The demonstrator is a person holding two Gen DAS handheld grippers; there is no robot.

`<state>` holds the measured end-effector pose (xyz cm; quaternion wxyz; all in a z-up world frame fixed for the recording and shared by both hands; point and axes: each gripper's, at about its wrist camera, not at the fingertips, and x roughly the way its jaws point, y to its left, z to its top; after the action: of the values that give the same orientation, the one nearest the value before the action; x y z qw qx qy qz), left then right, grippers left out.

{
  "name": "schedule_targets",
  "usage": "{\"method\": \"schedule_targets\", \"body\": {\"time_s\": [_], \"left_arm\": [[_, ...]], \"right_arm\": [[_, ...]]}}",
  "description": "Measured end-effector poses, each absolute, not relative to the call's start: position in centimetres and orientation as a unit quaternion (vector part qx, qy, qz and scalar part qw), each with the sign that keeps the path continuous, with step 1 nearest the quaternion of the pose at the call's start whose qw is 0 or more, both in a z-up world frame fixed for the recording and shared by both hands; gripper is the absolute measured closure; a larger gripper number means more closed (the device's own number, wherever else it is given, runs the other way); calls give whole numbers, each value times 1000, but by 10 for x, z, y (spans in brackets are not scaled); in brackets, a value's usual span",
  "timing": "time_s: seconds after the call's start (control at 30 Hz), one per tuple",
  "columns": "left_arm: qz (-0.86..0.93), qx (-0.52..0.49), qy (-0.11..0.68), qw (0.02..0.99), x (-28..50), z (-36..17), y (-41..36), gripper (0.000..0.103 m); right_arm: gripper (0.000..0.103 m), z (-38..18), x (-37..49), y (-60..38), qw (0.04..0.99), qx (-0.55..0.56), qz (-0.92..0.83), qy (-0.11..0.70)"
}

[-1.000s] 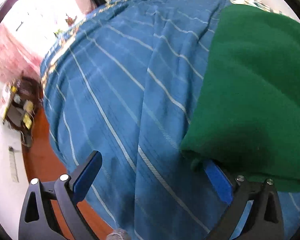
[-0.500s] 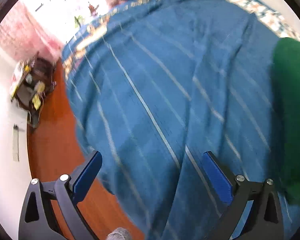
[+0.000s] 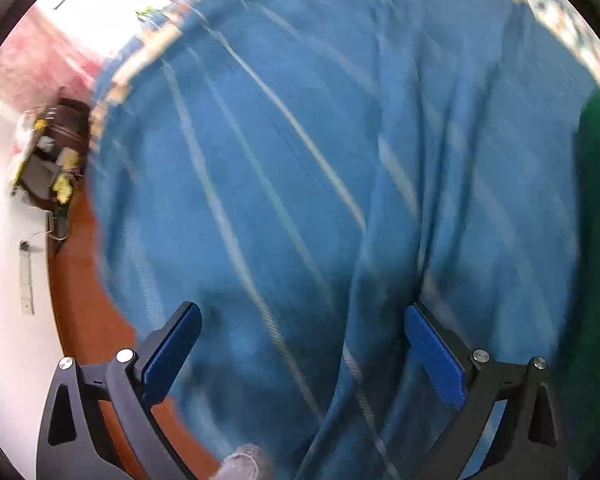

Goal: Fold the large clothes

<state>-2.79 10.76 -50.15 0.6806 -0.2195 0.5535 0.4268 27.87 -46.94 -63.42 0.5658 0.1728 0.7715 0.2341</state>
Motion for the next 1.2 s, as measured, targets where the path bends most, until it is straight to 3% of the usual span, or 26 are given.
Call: {"method": "schedule_targets", "body": {"time_s": [0.13, 0.23, 0.4, 0.53, 0.57, 0.6, 0.63, 0.77, 0.87, 1.0, 1.07, 1.17, 1.2], "left_arm": [[415, -228, 459, 752, -12, -402, 98, 0], [358, -188, 449, 797, 26, -365, 62, 0], [305, -55, 524, 794, 66, -415, 10, 0], [335, -10, 537, 774, 57, -460, 17, 0], [341, -9, 541, 769, 53, -467, 25, 0], [341, -17, 548, 764, 50, -474, 31, 0], [334, -33, 552, 763, 47, -479, 33, 0], [322, -27, 554, 767, 51, -478, 39, 0], [318, -31, 555, 768, 53, -460, 34, 0], [318, -51, 527, 786, 53, -429, 34, 0], [314, -64, 520, 792, 59, -424, 38, 0], [312, -86, 525, 787, 70, -431, 49, 0], [312, -91, 528, 784, 72, -434, 50, 0]], "right_arm": [[58, -614, 278, -472, 573, 154, 214, 776], [57, -574, 285, -476, 642, 124, 150, 742], [57, -514, 286, -449, 691, 138, 204, 680], [59, -550, 279, -374, 651, 61, 232, 721], [63, -572, 277, -364, 642, 34, 217, 734], [82, -594, 278, -356, 639, 18, 208, 741], [89, -609, 277, -351, 637, 7, 208, 742], [89, -601, 296, -329, 618, -8, 192, 762], [83, -552, 309, -331, 644, 32, 199, 738], [55, -520, 341, -305, 695, 62, 220, 681], [55, -543, 360, -295, 698, 59, 210, 682], [55, -627, 372, -274, 669, 13, 187, 720], [48, -635, 373, -270, 671, 6, 182, 719]]}}
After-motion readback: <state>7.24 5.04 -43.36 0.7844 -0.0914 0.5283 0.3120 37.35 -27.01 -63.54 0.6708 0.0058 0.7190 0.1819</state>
